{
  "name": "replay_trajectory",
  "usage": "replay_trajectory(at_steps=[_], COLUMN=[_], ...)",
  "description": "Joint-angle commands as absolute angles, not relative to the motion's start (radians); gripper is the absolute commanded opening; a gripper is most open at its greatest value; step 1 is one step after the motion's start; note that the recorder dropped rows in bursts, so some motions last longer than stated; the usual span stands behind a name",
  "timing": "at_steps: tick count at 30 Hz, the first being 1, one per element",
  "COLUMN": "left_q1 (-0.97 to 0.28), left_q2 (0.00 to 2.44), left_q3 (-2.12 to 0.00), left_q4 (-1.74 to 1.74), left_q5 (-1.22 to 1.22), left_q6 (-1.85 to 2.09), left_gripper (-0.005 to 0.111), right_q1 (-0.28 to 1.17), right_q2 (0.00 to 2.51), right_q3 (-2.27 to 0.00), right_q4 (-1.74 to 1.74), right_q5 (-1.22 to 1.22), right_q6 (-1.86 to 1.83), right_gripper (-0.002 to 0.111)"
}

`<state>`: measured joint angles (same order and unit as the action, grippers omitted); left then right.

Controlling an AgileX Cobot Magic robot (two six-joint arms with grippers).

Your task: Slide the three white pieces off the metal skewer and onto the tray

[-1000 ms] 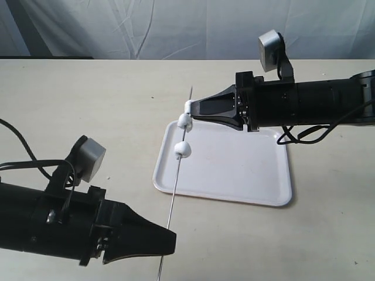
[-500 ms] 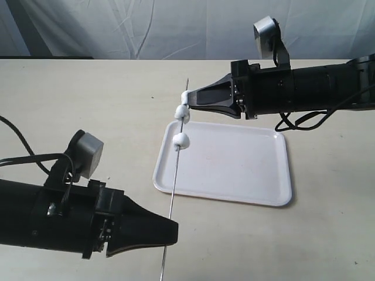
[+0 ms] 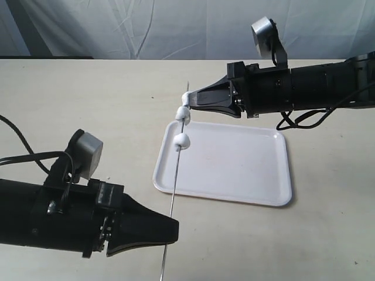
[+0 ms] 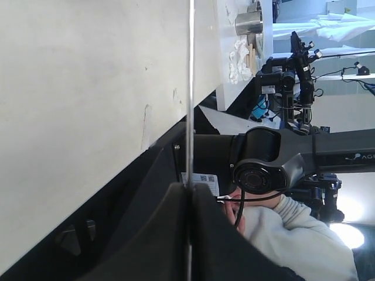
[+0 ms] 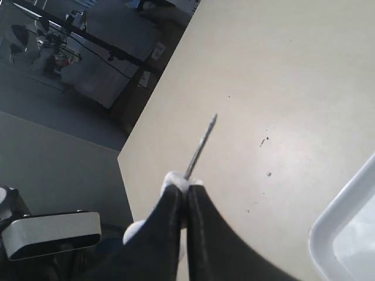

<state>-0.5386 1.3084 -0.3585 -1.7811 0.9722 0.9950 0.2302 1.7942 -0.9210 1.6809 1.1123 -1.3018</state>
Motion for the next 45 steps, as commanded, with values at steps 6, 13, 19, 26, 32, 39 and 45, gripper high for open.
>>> replay_trajectory(at_steps=[6,13,19,26,32,39,45], left_q1=[-0.54,-0.54,-0.54,-0.54,-0.54,-0.54,-0.54], left_q2=[1.304,1.304,1.304,1.304,1.304,1.304,1.304], left_q3=[-0.353,-0.353,-0.353,-0.353,-0.353,-0.353,-0.353], left_q4=[-1.72,-1.72,-1.72,-1.718,-1.71,-1.711,-1.714], left_q5=[1.039,1.046,1.062,1.072,1.079,1.081,1.042], left_q6=[0.979,0.979,0.979,0.979,0.979,0.983,0.983], left_gripper=[0.0,0.0,0.0,0.0,0.0,0.0,0.0], right_q1=[0.222,0.222,0.222,0.222,0.222,0.222,0.222], right_q2=[1.788,1.788,1.788,1.788,1.788,1.788,1.788], right_q3=[-0.971,-0.973,-0.987,-1.023,-1.023,-1.023,-1.023], right_q4=[1.744,1.744,1.744,1.744,1.744,1.744,1.744], right_q5=[1.011,0.942,0.908,0.856,0.829,0.803,0.816], right_q6=[-1.281,-1.281,-1.281,-1.281,-1.281,-1.285,-1.285], right_gripper=[-0.001,-0.001,-0.001,-0.001,-0.001,-0.001,-0.001])
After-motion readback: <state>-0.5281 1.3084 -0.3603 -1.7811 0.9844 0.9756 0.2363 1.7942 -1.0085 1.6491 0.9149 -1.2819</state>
